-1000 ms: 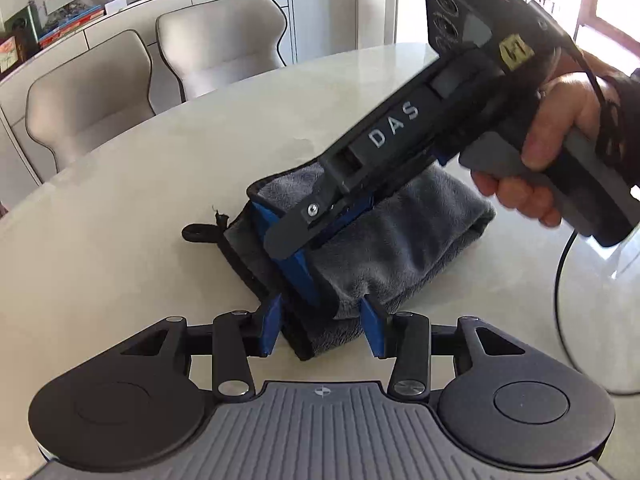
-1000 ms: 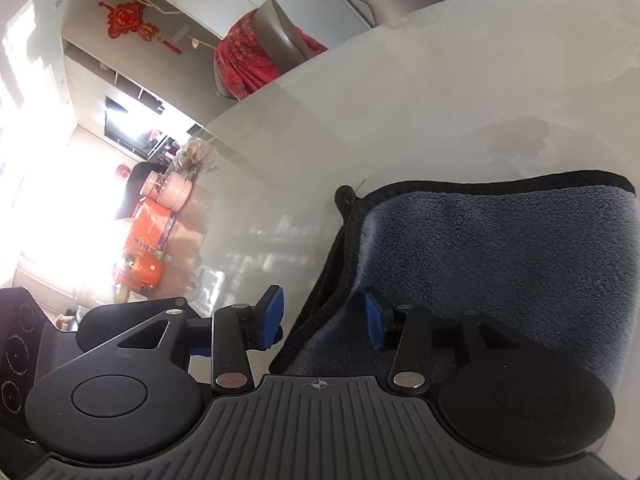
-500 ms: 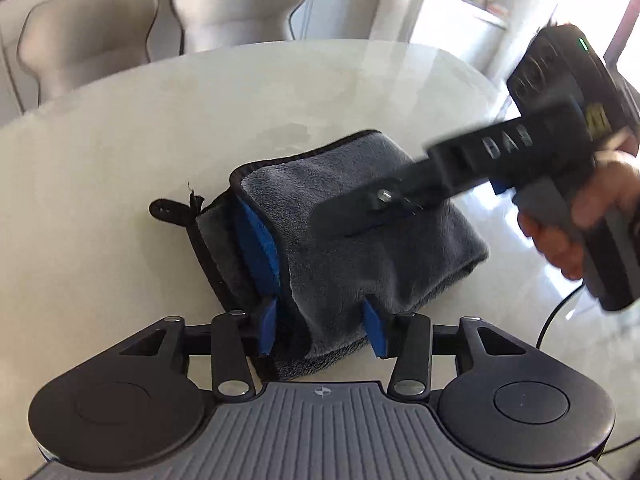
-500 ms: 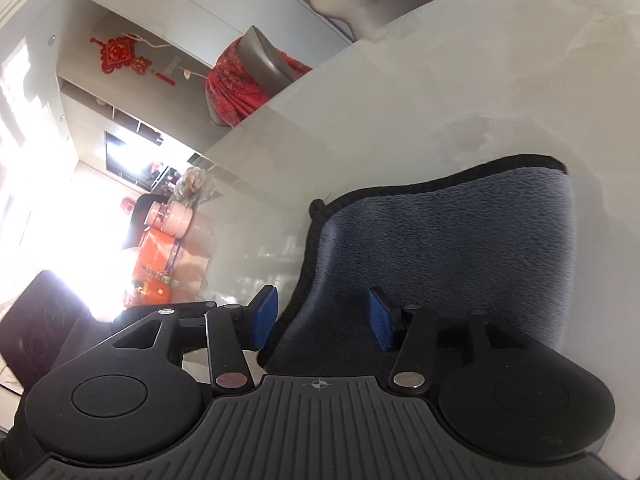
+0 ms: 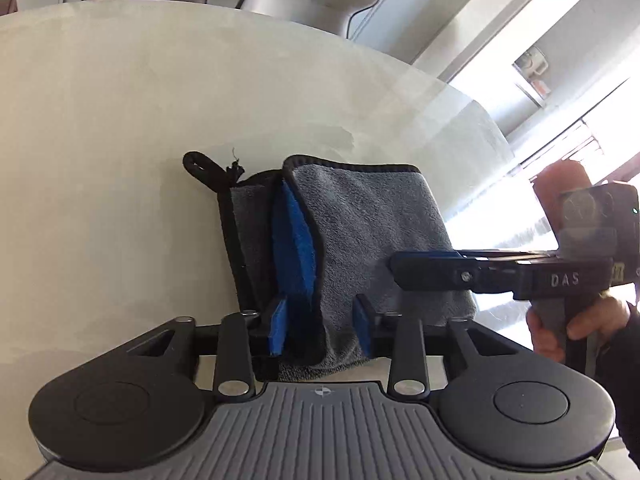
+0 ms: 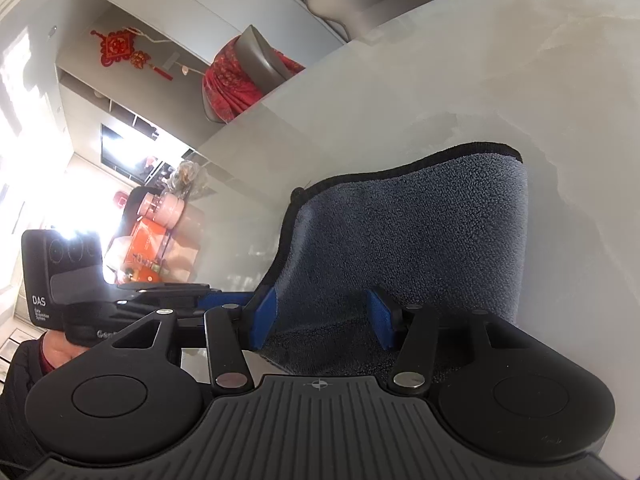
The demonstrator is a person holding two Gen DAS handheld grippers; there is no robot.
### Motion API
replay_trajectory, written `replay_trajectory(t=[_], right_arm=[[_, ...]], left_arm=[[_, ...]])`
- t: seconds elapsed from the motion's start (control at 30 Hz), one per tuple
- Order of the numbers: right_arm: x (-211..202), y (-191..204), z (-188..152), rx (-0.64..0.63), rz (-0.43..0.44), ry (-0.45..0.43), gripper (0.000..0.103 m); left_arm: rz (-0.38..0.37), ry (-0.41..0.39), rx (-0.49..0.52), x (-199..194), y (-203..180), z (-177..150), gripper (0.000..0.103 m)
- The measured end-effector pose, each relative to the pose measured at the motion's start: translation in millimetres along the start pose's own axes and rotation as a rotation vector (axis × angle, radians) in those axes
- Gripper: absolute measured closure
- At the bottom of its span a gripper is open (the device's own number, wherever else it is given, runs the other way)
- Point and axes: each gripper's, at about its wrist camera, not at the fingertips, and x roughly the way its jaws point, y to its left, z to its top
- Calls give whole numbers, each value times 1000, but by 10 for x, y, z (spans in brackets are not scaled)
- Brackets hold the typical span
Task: Fold towel
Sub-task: 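Open the right gripper and withdraw it while the left gripper holds the strip, then open the left gripper to release the folded towel while the right gripper presses it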
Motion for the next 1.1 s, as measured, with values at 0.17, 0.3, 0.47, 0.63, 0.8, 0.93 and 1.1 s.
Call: replay_trajectory(t=[0.17, 0.3, 0.47, 0.63, 0.8, 0.93, 1.1], right_arm=[[-4, 117, -18, -81, -47, 12, 51], [2, 227, -30, -157, -82, 24, 48], [82, 327, -23, -223, -103, 43, 47], [26, 376, -12, -282, -118, 57, 47], [7, 362, 10, -300, -131, 47, 47], [-63, 301, 3, -310, -142, 34, 47], [-160, 235, -11, -321, -163, 18, 47]], left_arm=[[30, -35, 10, -88, -59, -78, 101], [30, -57, -7, -177, -60, -135, 101], [56, -73, -36, -172, -1, -179, 101], [78, -99, -26, -229, 0, -168, 101], [104, -109, -28, -213, 40, -190, 101], [134, -85, -29, -115, 79, -232, 98], [142, -87, 12, -177, 33, -236, 98]])
